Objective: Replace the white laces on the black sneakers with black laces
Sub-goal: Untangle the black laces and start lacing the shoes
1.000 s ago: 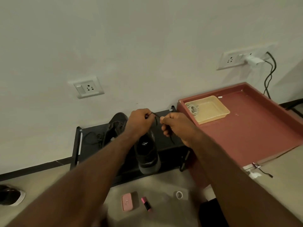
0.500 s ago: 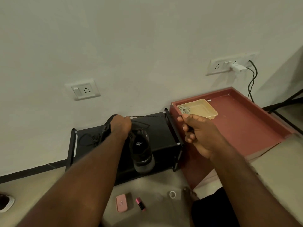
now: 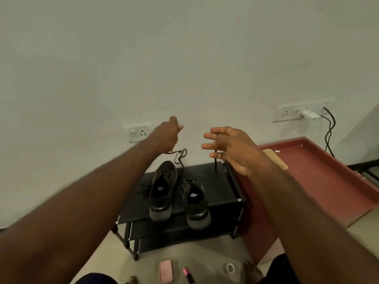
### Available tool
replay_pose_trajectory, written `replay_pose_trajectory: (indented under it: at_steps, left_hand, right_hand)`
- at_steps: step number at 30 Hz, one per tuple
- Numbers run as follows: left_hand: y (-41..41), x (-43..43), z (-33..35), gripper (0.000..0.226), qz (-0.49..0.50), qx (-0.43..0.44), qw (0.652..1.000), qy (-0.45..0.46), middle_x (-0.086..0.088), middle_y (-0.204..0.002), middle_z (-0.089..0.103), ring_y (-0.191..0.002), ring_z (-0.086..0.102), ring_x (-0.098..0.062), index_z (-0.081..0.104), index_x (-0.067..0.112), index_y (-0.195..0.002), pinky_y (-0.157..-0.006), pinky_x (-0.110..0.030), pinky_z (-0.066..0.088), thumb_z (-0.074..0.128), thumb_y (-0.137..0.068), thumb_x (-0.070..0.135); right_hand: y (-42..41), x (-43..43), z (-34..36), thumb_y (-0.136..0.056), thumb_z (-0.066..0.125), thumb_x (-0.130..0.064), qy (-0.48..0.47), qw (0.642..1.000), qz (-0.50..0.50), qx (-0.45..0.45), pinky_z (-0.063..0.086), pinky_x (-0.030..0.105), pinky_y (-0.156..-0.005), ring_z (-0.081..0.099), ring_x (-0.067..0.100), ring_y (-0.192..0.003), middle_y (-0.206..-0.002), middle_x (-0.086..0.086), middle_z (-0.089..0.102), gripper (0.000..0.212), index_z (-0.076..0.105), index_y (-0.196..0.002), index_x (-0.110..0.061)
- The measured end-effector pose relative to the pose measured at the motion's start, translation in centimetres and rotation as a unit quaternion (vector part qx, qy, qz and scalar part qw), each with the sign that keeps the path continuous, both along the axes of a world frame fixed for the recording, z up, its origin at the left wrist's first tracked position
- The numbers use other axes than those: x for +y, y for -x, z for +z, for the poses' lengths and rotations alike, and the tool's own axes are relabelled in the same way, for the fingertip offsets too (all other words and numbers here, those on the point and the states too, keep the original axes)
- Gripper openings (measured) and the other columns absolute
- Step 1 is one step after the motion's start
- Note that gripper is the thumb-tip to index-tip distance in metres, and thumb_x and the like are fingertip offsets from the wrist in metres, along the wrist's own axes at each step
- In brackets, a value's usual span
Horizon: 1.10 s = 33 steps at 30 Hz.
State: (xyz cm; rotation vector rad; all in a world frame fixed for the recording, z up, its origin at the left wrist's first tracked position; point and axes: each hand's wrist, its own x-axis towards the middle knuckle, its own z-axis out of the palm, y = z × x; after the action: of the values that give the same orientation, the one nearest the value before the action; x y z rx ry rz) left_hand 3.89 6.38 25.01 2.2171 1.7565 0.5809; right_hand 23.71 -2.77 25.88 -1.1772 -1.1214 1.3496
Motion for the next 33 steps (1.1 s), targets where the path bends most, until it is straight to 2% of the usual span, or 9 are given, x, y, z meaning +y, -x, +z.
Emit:
replay_pose_trajectory:
  at_steps: [3, 5, 7, 9, 15, 20, 23, 25, 33]
  left_hand:
    - [0.7, -0.7, 5.4, 0.024, 0.062, -0.099, 0.99, -0.085, -0.009, -0.095, 0.064, -0.084, 0.059, -0.024, 0.05, 0.006, -0.101, -0.061, -0.028, 0.038, 0.049, -0.102, 0.03]
    - [0.8, -1.1, 8.8, 0.02, 0.096, -0.22, 0.969, -0.064, 0.003, -0.071, 0.047, -0.062, 0.042, -0.015, 0.048, 0.012, -0.08, -0.051, -0.022, 0.027, 0.061, -0.092, 0.023]
    - [0.5, -1.3, 11.7, 0.016, 0.105, -0.317, 0.942, -0.024, -0.002, -0.067, 0.034, -0.059, 0.028, -0.016, 0.042, 0.013, -0.073, -0.05, -0.023, 0.019, 0.055, -0.08, 0.009]
    - [0.2, -1.8, 14.2, 0.012, 0.103, -0.364, 0.926, -0.016, -0.007, -0.073, 0.038, -0.065, 0.033, -0.018, 0.043, 0.013, -0.077, -0.051, -0.029, 0.021, 0.047, -0.082, 0.002]
    - [-0.8, -3.3, 16.0, 0.018, 0.009, -0.348, 0.937, -0.011, -0.012, -0.083, 0.063, -0.073, 0.058, -0.018, 0.057, 0.002, -0.104, -0.061, -0.024, 0.044, 0.045, -0.093, -0.005]
    - [-0.4, -2.5, 14.5, 0.029, 0.022, -0.102, 0.991, -0.079, -0.003, -0.074, 0.059, -0.078, 0.061, -0.027, 0.053, 0.011, -0.074, -0.065, -0.032, 0.043, 0.047, -0.102, 0.017]
    - [-0.1, -2.6, 13.6, 0.009, 0.007, -0.166, 0.986, -0.019, -0.003, -0.078, 0.063, -0.065, 0.065, -0.024, 0.056, 0.004, -0.101, -0.056, -0.033, 0.051, 0.05, -0.1, 0.011]
    - [0.0, -2.8, 12.9, 0.012, 0.006, -0.219, 0.976, 0.006, -0.005, -0.076, 0.062, -0.058, 0.06, -0.024, 0.052, 0.003, -0.108, -0.053, -0.031, 0.047, 0.047, -0.101, 0.012]
    - [-1.0, -2.0, 7.2, 0.035, -0.068, -0.339, 0.935, 0.078, -0.009, -0.09, 0.068, -0.083, 0.063, -0.016, 0.068, 0.009, -0.112, -0.072, -0.032, 0.053, 0.041, -0.106, 0.029]
  right_hand:
    - [1.3, 0.8, 3.7, -0.103, 0.051, -0.009, -0.058, 0.995, 0.007, -0.084, 0.056, 0.029, -0.072, 0.076, 0.017, -0.088, -0.109, 0.003, 0.073, 0.017, 0.062, -0.115, -0.012]
    - [2.2, 1.2, 6.5, -0.104, 0.053, -0.018, -0.097, 0.988, -0.003, -0.119, 0.056, 0.027, -0.068, 0.074, 0.015, -0.076, -0.097, 0.003, 0.075, 0.016, 0.066, -0.11, -0.013]
    - [3.1, 1.6, 8.9, -0.101, 0.058, -0.02, -0.125, 0.983, -0.02, -0.136, 0.052, 0.025, -0.062, 0.065, 0.014, -0.061, -0.083, 0.003, 0.069, 0.016, 0.07, -0.106, -0.011]
    - [4.0, 2.1, 10.9, -0.098, 0.063, -0.02, -0.146, 0.977, -0.046, -0.149, 0.049, 0.026, -0.058, 0.055, 0.013, -0.056, -0.079, 0.003, 0.062, 0.015, 0.072, -0.103, -0.009]
    - [5.5, 3.6, 12.6, -0.098, 0.062, -0.015, -0.149, 0.97, -0.061, -0.182, 0.049, 0.026, -0.055, 0.061, 0.017, -0.063, -0.098, 0.012, 0.067, 0.019, 0.071, -0.107, -0.001]
    - [5.9, 4.3, 12.2, -0.1, 0.056, -0.006, -0.135, 0.98, -0.054, -0.134, 0.055, 0.026, -0.058, 0.064, 0.023, -0.069, -0.089, 0.018, 0.064, 0.02, 0.066, -0.105, 0.011]
    - [5.9, 4.5, 11.9, -0.101, 0.056, -0.007, -0.144, 0.979, -0.057, -0.133, 0.057, 0.027, -0.06, 0.065, 0.022, -0.069, -0.09, 0.019, 0.066, 0.018, 0.065, -0.104, 0.008]
    - [5.8, 4.6, 11.4, -0.101, 0.054, -0.005, -0.147, 0.978, -0.061, -0.133, 0.057, 0.028, -0.06, 0.066, 0.021, -0.067, -0.09, 0.019, 0.068, 0.013, 0.063, -0.104, 0.005]
    - [5.3, 5.9, 5.8, -0.096, 0.062, -0.005, -0.158, 0.973, -0.031, -0.167, 0.049, 0.024, -0.049, 0.062, 0.012, -0.052, -0.073, 0.011, 0.069, 0.013, 0.071, -0.088, 0.001]
